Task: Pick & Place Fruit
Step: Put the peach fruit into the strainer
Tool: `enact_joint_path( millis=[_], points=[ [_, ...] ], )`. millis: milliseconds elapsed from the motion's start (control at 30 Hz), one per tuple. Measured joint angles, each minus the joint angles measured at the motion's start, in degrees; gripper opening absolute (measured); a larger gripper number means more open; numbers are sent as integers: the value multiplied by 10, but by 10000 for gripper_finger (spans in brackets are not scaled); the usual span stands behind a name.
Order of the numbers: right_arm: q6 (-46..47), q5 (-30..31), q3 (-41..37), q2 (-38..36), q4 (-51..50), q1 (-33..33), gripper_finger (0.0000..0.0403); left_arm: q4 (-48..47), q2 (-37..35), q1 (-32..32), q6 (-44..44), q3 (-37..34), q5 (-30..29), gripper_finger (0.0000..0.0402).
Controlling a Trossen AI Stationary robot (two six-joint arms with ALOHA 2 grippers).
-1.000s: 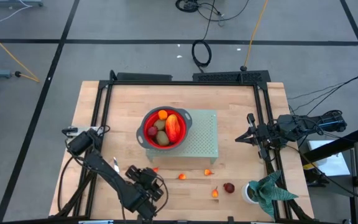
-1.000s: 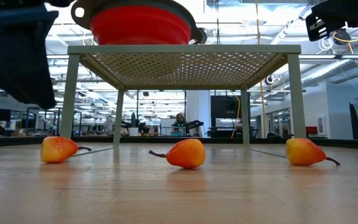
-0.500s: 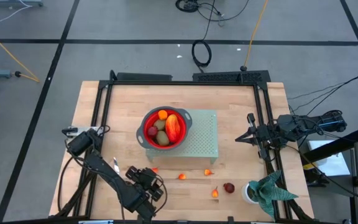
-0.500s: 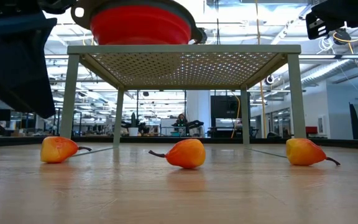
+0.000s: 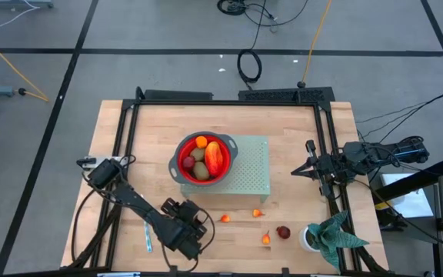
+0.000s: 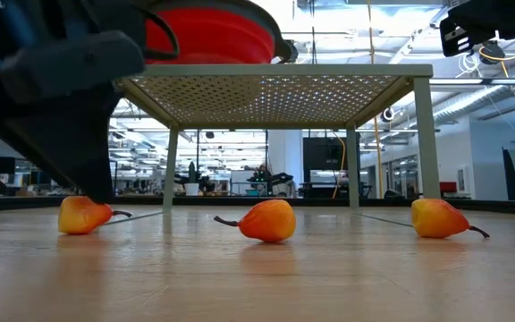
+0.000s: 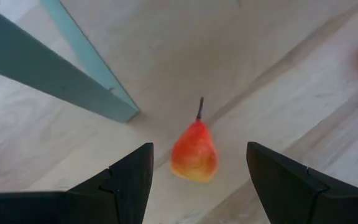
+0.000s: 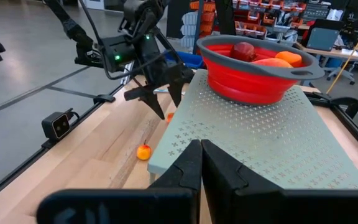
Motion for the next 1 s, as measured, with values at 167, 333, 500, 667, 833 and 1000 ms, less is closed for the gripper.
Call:
enact_joint_path(
  millis=[167,333,500,667,833,1000],
  points=[
    [0,0,0,0,0,0,4,33,0,1,0,-22,29,257],
    [0,0,0,0,0,0,4,78,0,2,7,-42,34,257],
    [0,0,0,0,0,0,4,81,-1,3,11,-48,27,257],
    [0,0,0,0,0,0,4,80,-1,3,20,-48,24,257],
    [0,0,0,0,0,0,4,83,-1,3,20,-48,23,231],
    [0,0,0,0,0,0,4,98,-1,3,24,-49,22,162]
  ],
)
